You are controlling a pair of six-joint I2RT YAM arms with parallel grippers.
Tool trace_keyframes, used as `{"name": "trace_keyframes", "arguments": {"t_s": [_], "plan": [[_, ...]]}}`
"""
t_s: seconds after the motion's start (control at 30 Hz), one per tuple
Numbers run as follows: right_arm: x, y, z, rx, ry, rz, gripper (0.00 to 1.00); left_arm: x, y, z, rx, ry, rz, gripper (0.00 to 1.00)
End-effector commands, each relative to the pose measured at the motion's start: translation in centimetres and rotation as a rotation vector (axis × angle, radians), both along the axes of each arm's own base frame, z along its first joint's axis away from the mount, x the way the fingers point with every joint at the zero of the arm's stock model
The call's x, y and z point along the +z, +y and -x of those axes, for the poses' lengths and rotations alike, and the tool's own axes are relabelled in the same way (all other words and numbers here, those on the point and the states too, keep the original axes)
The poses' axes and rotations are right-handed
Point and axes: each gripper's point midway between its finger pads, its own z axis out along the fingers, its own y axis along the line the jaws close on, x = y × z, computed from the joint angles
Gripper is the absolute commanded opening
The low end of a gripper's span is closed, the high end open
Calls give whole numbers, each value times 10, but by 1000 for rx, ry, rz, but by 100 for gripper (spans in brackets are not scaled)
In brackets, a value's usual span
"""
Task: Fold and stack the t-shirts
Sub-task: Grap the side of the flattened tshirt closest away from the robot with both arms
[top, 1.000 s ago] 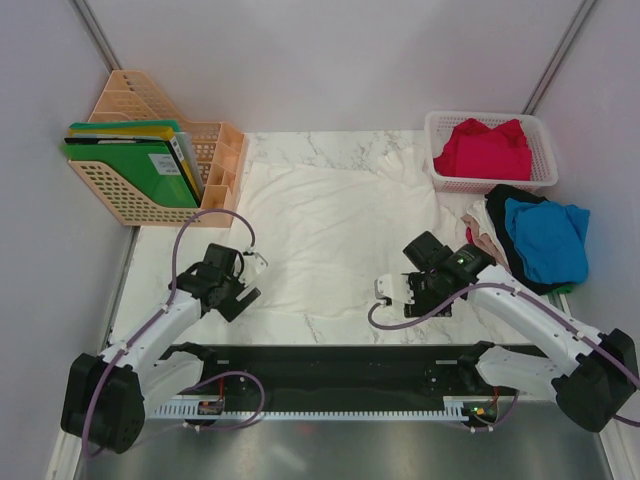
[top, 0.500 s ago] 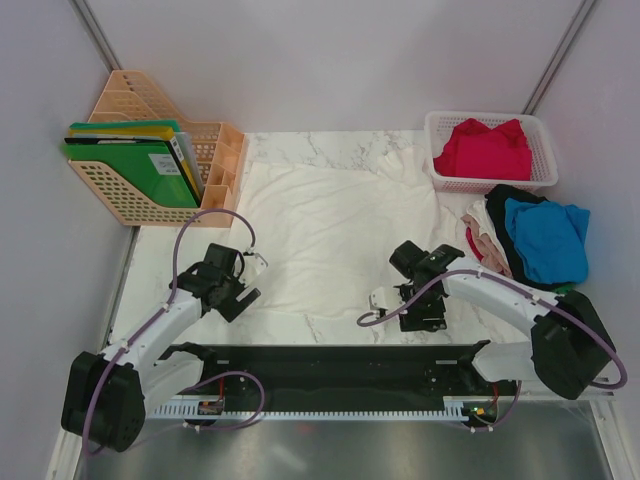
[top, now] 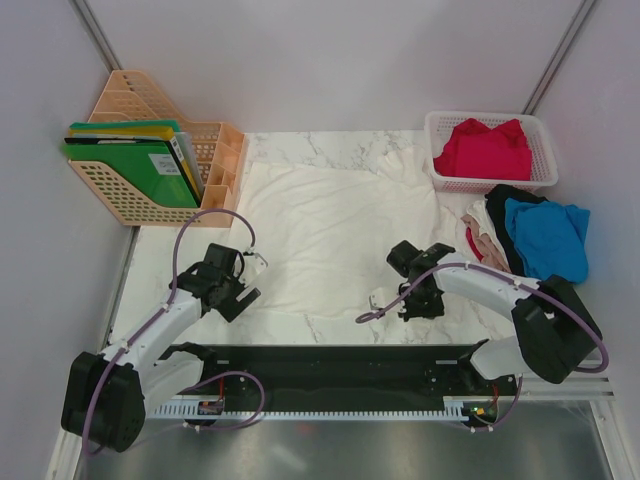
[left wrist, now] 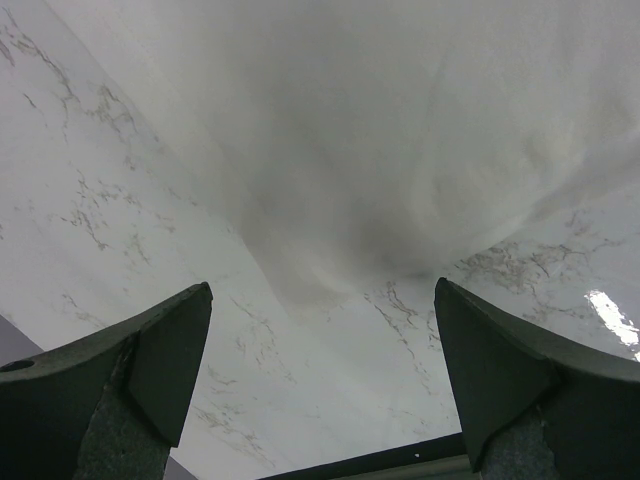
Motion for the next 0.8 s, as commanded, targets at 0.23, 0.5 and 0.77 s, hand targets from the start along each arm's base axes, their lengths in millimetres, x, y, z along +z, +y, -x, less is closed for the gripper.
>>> {"name": "trace_keyframes", "arguments": {"t_s": [0.23,0.5,0.77], "plan": [[31,-19,-65,-4,-148,35,0,1,0,-1,32,-11,14,99],[28,-31,-96,-124,-228,35,72,0,0,-1,31,-11,18,99],[86,-21,-85,-149,-383,-134,80,0,-2,-1,27,-6,25,99]]}}
